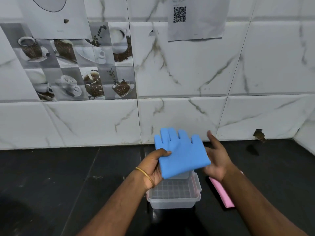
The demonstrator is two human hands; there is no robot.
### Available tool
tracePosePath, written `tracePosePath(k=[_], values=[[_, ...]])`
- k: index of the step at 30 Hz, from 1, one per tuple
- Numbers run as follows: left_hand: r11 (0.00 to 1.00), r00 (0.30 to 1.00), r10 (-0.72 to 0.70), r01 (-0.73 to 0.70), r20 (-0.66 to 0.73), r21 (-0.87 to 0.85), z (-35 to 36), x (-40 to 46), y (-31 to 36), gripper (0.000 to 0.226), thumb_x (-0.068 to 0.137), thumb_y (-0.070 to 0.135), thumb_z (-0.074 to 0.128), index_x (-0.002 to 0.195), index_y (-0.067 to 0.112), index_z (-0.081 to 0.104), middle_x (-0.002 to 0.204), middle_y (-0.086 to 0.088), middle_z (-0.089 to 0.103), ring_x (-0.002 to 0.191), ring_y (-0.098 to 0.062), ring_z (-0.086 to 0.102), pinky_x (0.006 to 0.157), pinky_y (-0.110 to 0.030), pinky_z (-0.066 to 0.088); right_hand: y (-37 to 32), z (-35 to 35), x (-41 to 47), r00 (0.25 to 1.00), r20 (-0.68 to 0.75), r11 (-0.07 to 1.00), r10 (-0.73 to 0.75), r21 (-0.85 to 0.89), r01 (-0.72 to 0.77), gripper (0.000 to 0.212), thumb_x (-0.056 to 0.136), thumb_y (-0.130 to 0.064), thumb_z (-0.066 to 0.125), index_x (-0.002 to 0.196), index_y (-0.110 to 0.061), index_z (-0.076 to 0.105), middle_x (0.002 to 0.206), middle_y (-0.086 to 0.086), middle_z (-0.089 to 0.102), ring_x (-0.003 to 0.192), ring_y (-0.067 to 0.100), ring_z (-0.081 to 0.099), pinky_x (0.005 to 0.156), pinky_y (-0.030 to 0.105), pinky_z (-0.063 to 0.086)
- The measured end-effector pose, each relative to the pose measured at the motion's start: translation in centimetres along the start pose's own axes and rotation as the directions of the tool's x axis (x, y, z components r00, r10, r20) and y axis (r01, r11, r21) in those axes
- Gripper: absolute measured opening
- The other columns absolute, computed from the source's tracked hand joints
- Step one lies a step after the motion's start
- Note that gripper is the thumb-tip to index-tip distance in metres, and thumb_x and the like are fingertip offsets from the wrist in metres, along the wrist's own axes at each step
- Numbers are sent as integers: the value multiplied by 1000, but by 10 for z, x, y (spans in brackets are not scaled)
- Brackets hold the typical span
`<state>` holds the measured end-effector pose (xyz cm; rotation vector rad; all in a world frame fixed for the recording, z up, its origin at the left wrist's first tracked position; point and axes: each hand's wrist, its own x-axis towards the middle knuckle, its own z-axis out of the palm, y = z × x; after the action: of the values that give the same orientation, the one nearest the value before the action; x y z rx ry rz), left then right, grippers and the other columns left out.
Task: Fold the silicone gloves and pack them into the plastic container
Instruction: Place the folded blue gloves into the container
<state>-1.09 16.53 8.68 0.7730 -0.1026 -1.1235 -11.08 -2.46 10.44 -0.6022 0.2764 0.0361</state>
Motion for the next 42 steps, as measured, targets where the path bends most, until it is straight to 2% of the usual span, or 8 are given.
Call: tracePosePath(k=[6,15,20,26,29,34,38,42], values=[[964,953,244,-258,-177,-59,5,13,-13,54,79,-3,62,132,4,54,122,-21,67,112,-38,64,83,-53,58,84,-24,0,988,-141,976,-68,198,95,102,62,-76,73,129,-1,59,132,20,62,118,35,63,98,52,51],[950,915,282,-309,-288,-52,-2,-2,-53,53,78,11,74,128,2,58,116,-21,70,104,-34,69,76,-41,62,79,10,5,888,-240,908,-393,-253,333,33,89,-18,66,120,-8,64,114,16,73,104,33,71,81,44,60],[853,952,231,-298,-202,-429,-13,-6,-64,106,45,89,64,107,4,73,99,-16,73,82,-32,69,73,-39,57,52,55,-4,939,-114,917,-323,-285,281,37,86,-16,69,121,-7,65,115,17,72,105,33,70,82,44,61],[921,985,171,-160,-1,-356,-4,-3,-47,112,60,89,53,136,8,54,139,-21,54,124,-40,54,107,-57,38,36,77,-2,976,-109,959,-187,-237,157,39,85,-19,70,121,-4,65,117,19,71,106,34,69,92,45,56],[935,976,211,-183,62,-304,-18,-4,-24,108,60,90,52,138,15,54,142,-24,50,129,-49,46,100,-74,32,37,53,-1,975,-162,952,-153,-290,101,38,86,-17,69,121,-2,64,117,19,71,107,34,69,93,47,55],[963,994,104,-109,-34,-248,-52,-10,-15,112,48,93,59,124,10,63,118,-19,65,113,-38,61,100,-54,43,51,7,-1,946,-275,899,-173,-437,38,32,88,-11,68,118,-2,65,111,17,74,102,35,71,88,47,57],[985,999,28,-33,-30,-169,-59,-11,-21,92,63,79,66,132,18,58,124,-14,62,118,-33,58,100,-49,44,69,-16,4,874,-360,696,-328,-717,-35,32,90,-17,69,118,-5,61,101,2,74,87,18,73,65,24,56],[992,997,-59,51,-59,-119,-62,-8,-28,84,72,71,65,127,8,64,120,-20,67,117,-35,61,100,-50,47,81,-30,6,817,-288,296,-499,-943,-153,56,84,-29,74,131,-14,48,117,-2,55,95,8,57,78,21,45]])
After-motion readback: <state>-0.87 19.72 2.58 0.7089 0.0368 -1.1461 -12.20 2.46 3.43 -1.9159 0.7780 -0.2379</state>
